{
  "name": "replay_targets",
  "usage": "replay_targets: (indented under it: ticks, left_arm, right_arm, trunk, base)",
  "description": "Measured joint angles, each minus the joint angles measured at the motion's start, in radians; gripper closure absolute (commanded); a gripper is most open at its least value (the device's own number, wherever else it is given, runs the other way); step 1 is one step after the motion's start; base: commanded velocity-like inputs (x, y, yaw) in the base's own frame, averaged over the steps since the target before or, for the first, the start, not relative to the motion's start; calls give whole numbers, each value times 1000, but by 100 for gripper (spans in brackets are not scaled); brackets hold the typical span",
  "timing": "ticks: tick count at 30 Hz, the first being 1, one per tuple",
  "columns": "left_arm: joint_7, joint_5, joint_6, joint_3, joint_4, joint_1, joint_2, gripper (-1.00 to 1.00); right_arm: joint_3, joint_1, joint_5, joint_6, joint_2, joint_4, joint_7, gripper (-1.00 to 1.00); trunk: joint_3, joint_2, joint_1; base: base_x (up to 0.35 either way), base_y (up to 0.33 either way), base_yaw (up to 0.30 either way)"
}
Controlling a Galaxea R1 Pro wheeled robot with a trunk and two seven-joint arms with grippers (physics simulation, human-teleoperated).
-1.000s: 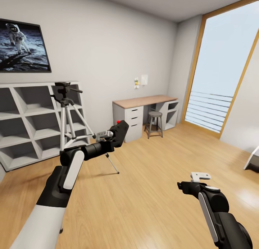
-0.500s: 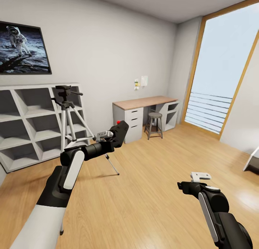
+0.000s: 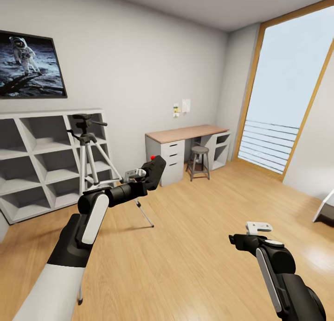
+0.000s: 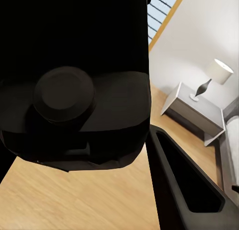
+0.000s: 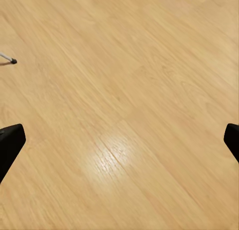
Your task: Attach the digital camera to the camera tripod in the bedroom.
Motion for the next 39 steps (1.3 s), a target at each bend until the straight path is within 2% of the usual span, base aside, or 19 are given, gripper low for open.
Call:
replay_targets:
  ticks: [39]
  left_arm:
    - [0, -2, 0, 1, 0, 0, -1, 100]
  right_arm:
    - [-1, 0, -2, 1, -1, 1, -1, -100]
  trunk:
    - [122, 273, -150]
  base:
    - [0, 0, 0]
